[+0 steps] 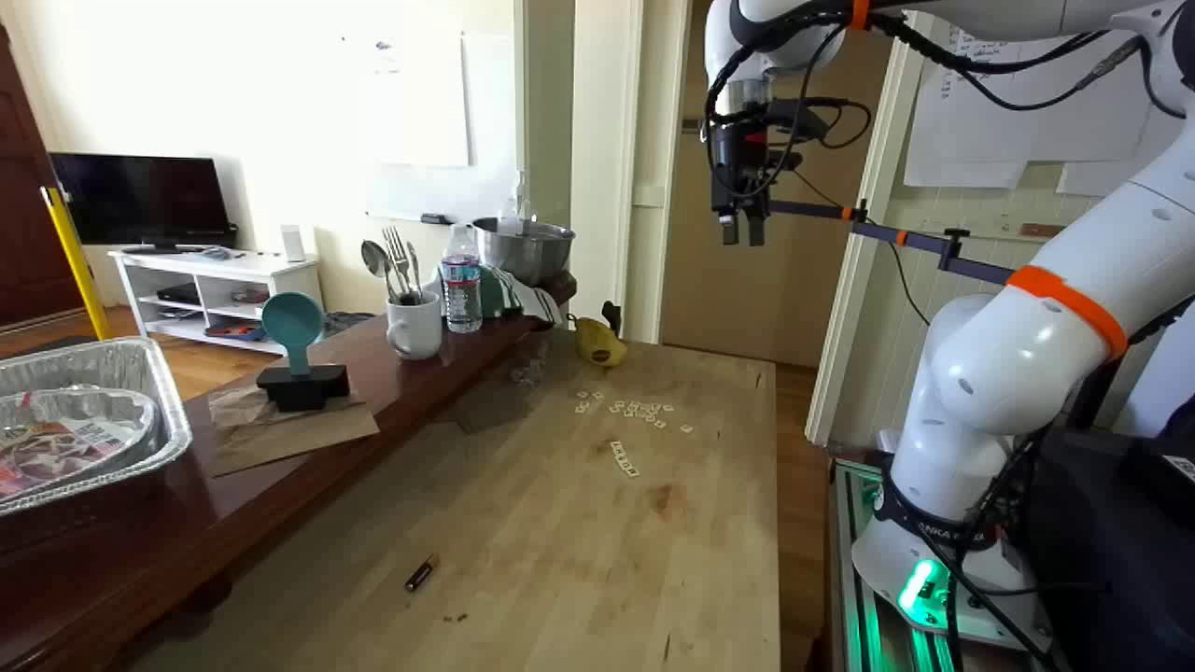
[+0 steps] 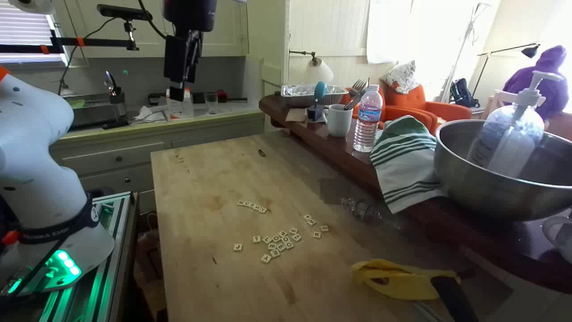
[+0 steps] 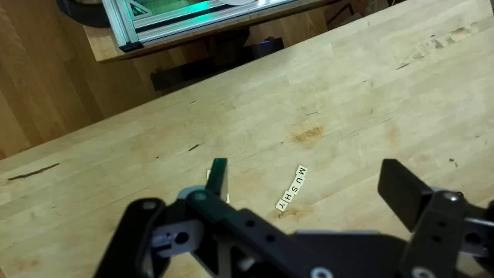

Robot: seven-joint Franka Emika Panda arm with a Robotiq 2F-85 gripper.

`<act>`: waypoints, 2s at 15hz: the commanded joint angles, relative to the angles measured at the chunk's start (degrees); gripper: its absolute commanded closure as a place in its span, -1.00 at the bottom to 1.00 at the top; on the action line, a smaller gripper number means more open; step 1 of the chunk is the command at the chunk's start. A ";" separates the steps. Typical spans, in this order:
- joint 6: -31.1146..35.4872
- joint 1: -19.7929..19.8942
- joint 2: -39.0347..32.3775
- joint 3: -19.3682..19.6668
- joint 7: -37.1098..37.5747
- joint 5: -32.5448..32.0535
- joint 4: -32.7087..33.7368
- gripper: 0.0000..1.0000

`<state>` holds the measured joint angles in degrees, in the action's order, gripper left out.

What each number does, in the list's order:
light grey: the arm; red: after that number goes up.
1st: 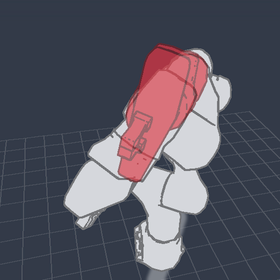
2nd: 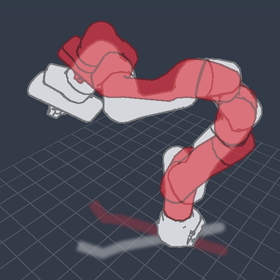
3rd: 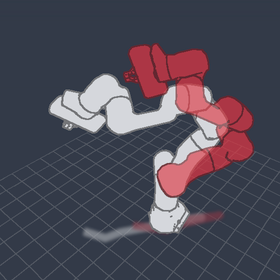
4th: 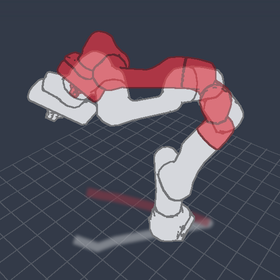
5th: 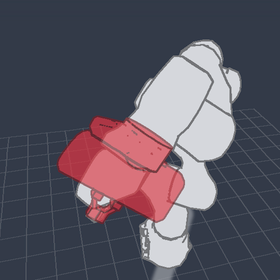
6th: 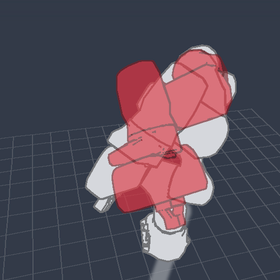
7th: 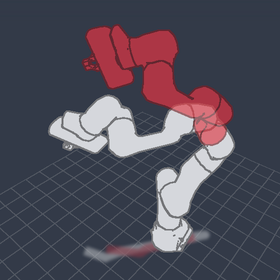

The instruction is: Replace the letter M with P in the pile of letters spelling MUSHY

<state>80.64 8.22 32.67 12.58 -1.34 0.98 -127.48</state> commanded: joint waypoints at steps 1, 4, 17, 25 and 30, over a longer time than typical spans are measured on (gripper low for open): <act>-0.14 0.86 -0.18 -0.62 -0.39 0.27 0.16 -1.00; -0.14 0.86 -0.18 -0.62 -0.39 0.27 0.16 -1.00; 21.37 -5.49 1.49 -7.21 -9.99 -1.52 -15.77 -1.00; 34.89 -11.23 -1.02 -6.88 -24.67 -2.13 -24.91 -1.00; 32.77 -11.03 -1.76 -7.16 -23.52 -1.45 -24.27 -1.00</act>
<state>113.50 -2.38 30.89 5.03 -25.07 -0.27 -151.81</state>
